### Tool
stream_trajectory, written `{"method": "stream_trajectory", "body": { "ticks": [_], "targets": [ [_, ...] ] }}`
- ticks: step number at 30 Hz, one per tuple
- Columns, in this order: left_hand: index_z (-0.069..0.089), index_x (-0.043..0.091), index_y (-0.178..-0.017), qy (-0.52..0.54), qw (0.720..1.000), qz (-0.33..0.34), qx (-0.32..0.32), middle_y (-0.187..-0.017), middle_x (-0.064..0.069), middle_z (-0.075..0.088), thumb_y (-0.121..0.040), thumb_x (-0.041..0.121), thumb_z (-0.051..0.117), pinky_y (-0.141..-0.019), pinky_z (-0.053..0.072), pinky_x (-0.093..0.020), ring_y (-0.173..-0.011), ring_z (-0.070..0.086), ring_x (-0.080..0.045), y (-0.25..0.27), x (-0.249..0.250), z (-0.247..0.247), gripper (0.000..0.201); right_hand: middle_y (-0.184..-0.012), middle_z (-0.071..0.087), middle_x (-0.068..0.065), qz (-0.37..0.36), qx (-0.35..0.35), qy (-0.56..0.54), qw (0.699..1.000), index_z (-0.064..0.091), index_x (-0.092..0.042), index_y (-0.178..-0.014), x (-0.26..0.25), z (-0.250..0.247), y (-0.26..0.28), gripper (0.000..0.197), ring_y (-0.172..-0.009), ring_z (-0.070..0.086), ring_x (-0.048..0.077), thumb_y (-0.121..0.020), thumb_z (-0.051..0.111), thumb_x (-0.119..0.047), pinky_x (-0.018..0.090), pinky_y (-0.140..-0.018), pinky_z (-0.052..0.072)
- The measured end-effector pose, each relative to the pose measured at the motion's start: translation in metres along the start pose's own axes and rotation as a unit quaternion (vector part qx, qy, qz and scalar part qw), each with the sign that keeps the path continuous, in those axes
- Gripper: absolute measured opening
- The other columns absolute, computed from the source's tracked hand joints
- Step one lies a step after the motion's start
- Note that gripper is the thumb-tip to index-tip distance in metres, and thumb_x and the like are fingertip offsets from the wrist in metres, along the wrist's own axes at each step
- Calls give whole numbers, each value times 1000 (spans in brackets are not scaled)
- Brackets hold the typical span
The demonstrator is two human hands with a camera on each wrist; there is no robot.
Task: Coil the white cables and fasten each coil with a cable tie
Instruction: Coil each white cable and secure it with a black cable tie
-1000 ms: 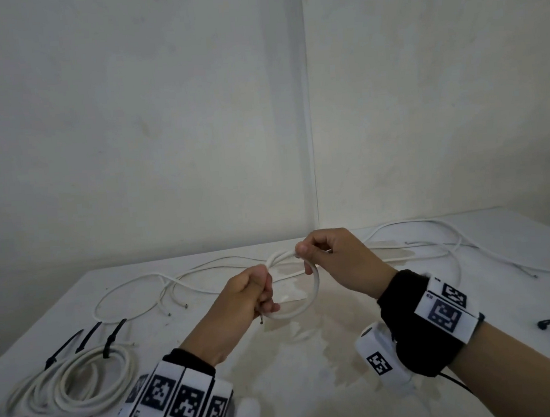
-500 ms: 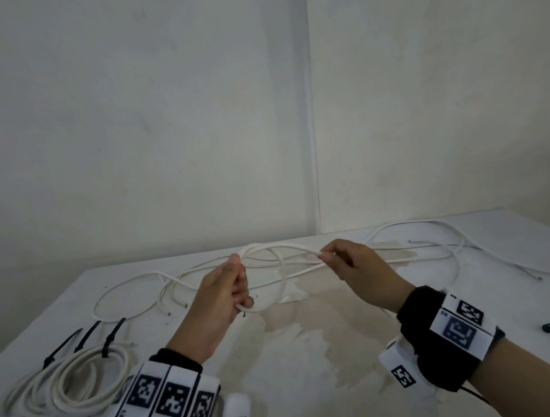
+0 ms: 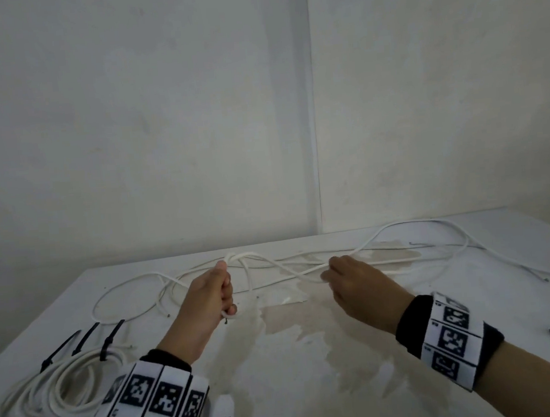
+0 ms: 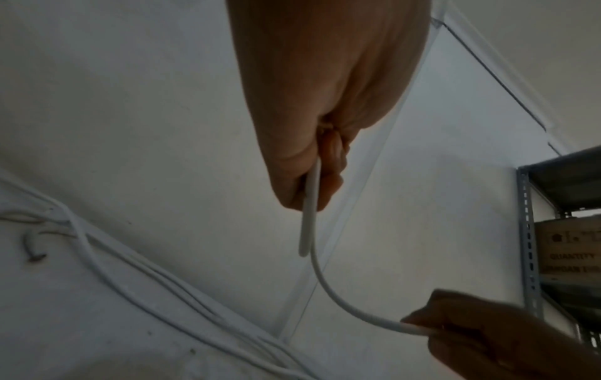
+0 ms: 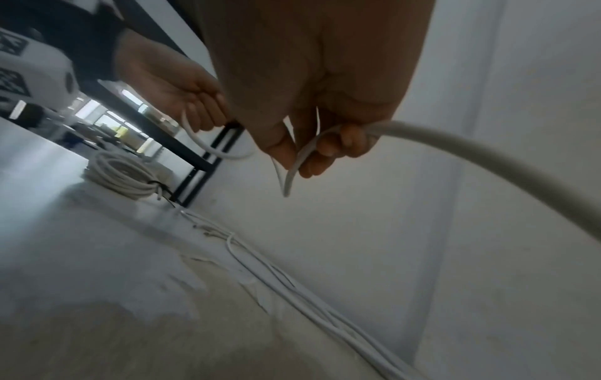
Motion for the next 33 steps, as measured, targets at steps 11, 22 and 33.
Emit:
{"method": "stream_trajectory", "body": {
  "ticks": [11,22,33],
  "targets": [
    [34,15,-61,-61,998,21,-23,-43,11,29,-100,27,34,-54,30,-27,-38,27,-6,-4,6,24,40,-70,55,3,-169,76,-88,979,64,-8,-79,-77,-26,-31,16,-62,44,18,-78,50,-1,25,-58,34],
    [45,14,-61,-198,974,35,-100,-49,4,49,-97,16,37,-44,32,-14,-39,43,-2,14,3,50,37,-71,57,8,-42,100,-295,949,58,-4,-73,-50,-51,-49,11,-65,40,13,-79,63,-13,25,-59,36],
    [37,12,-57,58,981,-78,-167,-46,1,34,-98,23,31,-41,23,-20,-36,21,-8,25,1,69,43,-75,64,9,79,67,-397,912,68,-3,-81,-2,-48,-54,18,-72,53,13,-78,62,-19,8,-64,39]
  ]
}}
Point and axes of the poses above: each hand's wrist, its own y-axis away from the middle knuckle, its own z-axis out of the palm, x = y × z, the point moved 8 cm from there along -y, towards the middle knuckle
